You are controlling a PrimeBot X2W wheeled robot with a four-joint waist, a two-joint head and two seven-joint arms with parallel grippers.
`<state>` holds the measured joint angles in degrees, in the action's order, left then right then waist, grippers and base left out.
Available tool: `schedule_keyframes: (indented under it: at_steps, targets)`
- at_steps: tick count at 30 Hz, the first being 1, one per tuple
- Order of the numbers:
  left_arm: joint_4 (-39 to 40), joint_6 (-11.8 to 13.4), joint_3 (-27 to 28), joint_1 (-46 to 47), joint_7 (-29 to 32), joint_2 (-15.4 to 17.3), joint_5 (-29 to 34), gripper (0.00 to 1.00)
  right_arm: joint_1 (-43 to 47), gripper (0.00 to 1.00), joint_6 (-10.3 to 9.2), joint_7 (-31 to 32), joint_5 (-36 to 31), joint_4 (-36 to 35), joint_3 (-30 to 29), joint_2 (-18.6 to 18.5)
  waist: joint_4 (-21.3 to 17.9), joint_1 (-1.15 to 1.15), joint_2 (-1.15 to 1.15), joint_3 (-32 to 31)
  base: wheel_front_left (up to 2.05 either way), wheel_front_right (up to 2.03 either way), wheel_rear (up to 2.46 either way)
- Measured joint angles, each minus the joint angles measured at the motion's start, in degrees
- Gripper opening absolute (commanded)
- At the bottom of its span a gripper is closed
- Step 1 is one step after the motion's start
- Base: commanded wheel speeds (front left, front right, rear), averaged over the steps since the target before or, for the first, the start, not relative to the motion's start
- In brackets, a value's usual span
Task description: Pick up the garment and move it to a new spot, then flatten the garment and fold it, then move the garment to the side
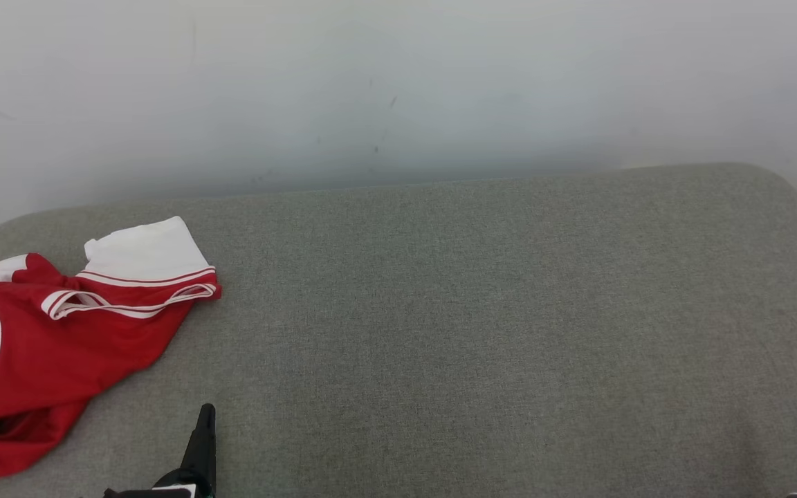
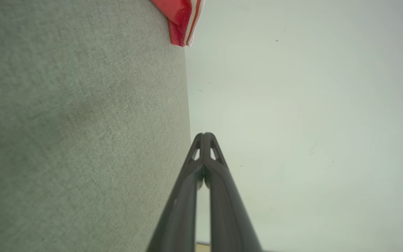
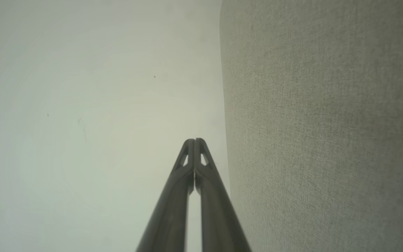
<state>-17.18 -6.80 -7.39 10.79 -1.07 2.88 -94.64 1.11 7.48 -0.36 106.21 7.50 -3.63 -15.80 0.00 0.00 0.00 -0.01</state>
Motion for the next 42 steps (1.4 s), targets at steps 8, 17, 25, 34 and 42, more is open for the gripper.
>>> schedule_keyframes:
  at_steps: [8,17,25,34,42]
  targets:
    - [0.0,0.0,0.0,0.0,0.0,0.0,0.0,0.00,0.0,0.00,0.00,0.0,0.0,0.0,0.0,0.0,0.0,0.00,0.00,0.0,0.00,0.00,0.00]
    - [0.0,0.0,0.0,0.0,0.0,0.0,0.0,1.00,0.0,1.00,0.00,0.0,0.0,0.0,0.0,0.0,0.0,0.00,0.00,0.0,0.00,0.00,0.00]
    - [-2.3,0.2,-0.5,-2.8,0.0,0.0,0.0,1.00,1.9,1.00,-0.01,-0.2,-0.1,3.1,0.9,2.8,0.0,0.00,0.00,0.0,0.00,0.00,0.00]
    - [0.5,0.2,-0.5,-4.0,-0.9,0.0,0.4,1.00,1.8,1.00,-0.01,-1.0,-2.7,2.7,2.5,3.6,-0.2,0.00,0.00,-0.4,0.00,0.00,0.00]
    - [2.3,0.1,-1.5,-4.9,-3.1,0.6,4.2,1.00,1.6,1.00,-0.01,-3.2,-7.2,2.9,6.0,3.4,-0.2,0.00,0.00,-0.7,0.00,0.00,0.00]
